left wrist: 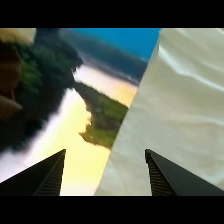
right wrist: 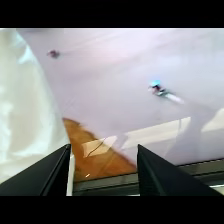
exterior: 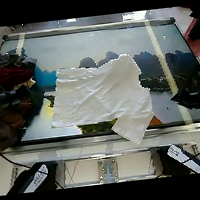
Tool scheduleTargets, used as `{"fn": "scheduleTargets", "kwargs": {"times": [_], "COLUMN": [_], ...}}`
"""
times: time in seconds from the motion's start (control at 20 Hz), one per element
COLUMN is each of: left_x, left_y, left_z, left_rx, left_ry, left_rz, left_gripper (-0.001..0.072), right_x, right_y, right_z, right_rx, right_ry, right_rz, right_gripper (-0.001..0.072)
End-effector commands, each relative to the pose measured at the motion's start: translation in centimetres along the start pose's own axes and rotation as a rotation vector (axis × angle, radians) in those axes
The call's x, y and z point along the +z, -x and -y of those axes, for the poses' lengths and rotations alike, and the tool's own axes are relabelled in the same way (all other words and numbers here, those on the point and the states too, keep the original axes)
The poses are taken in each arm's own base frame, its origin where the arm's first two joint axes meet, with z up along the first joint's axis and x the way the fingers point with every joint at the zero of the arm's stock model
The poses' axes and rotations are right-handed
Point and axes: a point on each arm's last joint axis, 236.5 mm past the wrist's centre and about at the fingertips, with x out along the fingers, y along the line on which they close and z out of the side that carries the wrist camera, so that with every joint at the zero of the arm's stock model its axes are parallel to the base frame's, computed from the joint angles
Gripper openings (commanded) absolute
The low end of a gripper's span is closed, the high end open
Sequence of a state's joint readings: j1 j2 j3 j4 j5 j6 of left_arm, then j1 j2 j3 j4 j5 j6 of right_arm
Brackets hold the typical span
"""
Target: Fold the shirts.
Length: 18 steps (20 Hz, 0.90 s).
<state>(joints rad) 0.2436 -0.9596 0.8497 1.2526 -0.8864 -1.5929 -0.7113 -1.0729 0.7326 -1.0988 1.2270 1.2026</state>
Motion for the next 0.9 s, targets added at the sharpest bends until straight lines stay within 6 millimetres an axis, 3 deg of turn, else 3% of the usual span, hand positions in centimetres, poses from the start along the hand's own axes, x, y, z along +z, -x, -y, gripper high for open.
{"fn": "scheduleTargets", "kwargs": {"times": [0.0,0.1,0.2,0.35,0.45,0.8,0.85], "left_x": [-6.4,-5.2,-3.9,-3.9,-3.9,-3.7,-3.6], "left_y": [-2.4,-2.2,-1.9,-1.8,-1.8,-1.4,-1.1], "left_z": [2.5,3.3,3.5,4.0,4.0,4.1,4.2], "left_rx": [-0.174,-0.213,-0.224,-0.243,-0.244,-0.247,-0.248], "left_ry": [0.129,0.128,0.134,0.119,0.117,0.093,0.084], "left_rz": [-0.111,-0.06,-0.002,-0.001,-0.003,0.013,0.022], "left_gripper": [0.0574,0.0573,0.0574,0.0573,0.0574,0.0573,0.0574], "right_x": [-6.1,-6.7,-6.9,-6.0,-5.5,-5.8,-5.2], "right_y": [-4.8,-5.7,-6.6,-7.1,-7.5,-11.3,-11.2], "right_z": [-2.7,-4.2,-4.0,-4.2,-3.8,-7.7,-8.2], "right_rx": [0.213,0.296,0.295,0.323,0.298,0.261,0.276], "right_ry": [-0.162,-0.196,-0.24,-0.267,-0.261,-0.133,-0.152], "right_rz": [-0.09,-0.075,-0.052,0.014,0.04,0.025,0.046], "right_gripper": [0.0488,0.0487,0.048,0.0476,0.0429,0.0424,0.0293]}}
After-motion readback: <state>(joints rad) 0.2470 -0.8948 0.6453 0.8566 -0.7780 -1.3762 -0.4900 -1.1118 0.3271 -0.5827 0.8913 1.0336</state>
